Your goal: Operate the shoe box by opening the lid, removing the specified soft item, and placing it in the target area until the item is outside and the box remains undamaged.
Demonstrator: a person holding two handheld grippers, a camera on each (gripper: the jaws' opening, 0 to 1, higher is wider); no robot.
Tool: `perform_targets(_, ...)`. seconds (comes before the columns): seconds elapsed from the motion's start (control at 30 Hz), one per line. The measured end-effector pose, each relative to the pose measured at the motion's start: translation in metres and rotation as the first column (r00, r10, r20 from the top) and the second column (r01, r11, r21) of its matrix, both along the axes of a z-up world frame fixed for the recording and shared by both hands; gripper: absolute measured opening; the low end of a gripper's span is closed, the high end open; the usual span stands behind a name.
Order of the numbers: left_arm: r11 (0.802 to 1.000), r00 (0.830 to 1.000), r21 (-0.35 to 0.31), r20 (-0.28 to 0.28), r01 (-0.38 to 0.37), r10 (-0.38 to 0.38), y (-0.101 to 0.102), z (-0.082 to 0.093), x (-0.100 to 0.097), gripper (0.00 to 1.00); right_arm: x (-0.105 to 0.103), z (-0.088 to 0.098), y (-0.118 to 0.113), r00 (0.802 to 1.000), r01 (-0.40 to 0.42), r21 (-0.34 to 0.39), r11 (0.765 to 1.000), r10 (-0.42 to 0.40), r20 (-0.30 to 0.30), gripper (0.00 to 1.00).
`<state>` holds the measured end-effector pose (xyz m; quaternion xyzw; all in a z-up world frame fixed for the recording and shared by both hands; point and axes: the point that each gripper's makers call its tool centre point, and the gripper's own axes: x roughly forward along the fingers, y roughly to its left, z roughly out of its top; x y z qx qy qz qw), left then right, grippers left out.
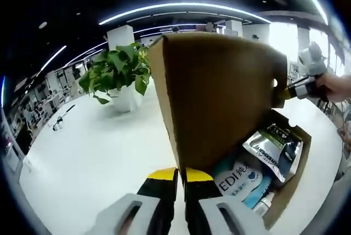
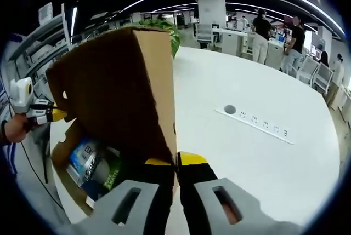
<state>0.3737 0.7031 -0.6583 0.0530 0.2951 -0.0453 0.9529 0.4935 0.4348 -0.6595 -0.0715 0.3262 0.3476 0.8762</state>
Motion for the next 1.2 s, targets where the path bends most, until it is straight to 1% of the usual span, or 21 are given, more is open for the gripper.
perform_targets(0.1, 1.0, 1.0, -0.019, 0.009, -0.015, 0.015, 0.002, 0.003, 0.003, 0.03, 0.004, -0.001, 0.001, 1.0, 0.008, 0.018, 1.0, -0.008, -0.009, 0.01)
perform_targets(0.2, 1.0, 1.0, -0.016, 0.017, -0.018, 0.019, 0.003, 0.006, 0.008, 0.03, 0.006, -0.003, 0.004, 1.0, 0.002, 0.018, 1.0, -0.002, -0.006, 0.0)
perform_targets(0.3, 1.0, 1.0, -0.007, 0.02, -0.018, 0.019, 0.005, 0.007, 0.014, 0.03, 0.009, -0.005, 0.004, 1.0, 0.016, 0.028, 0.999, -0.016, -0.015, 0.0)
perform_targets(0.63, 1.0, 1.0, 0.001, 0.02, -0.017, 0.017, 0.011, 0.005, 0.028, 0.03, 0.018, -0.008, 0.008, 0.999, 0.021, 0.022, 1.0, -0.021, -0.025, 0.01)
perform_targets(0.87, 1.0, 1.0, 0.007, 0.009, -0.028, 0.028, 0.017, 0.002, 0.039, 0.04, 0.025, -0.012, 0.011, 0.999, 0.035, 0.017, 0.999, -0.035, -0.038, 0.01)
perform_targets(1.2, 0.999, 0.999, 0.005, -0.014, -0.048, 0.048, 0.021, -0.004, 0.051, 0.05, 0.033, -0.02, 0.014, 0.996, 0.058, -0.009, 0.998, -0.058, -0.067, 0.02)
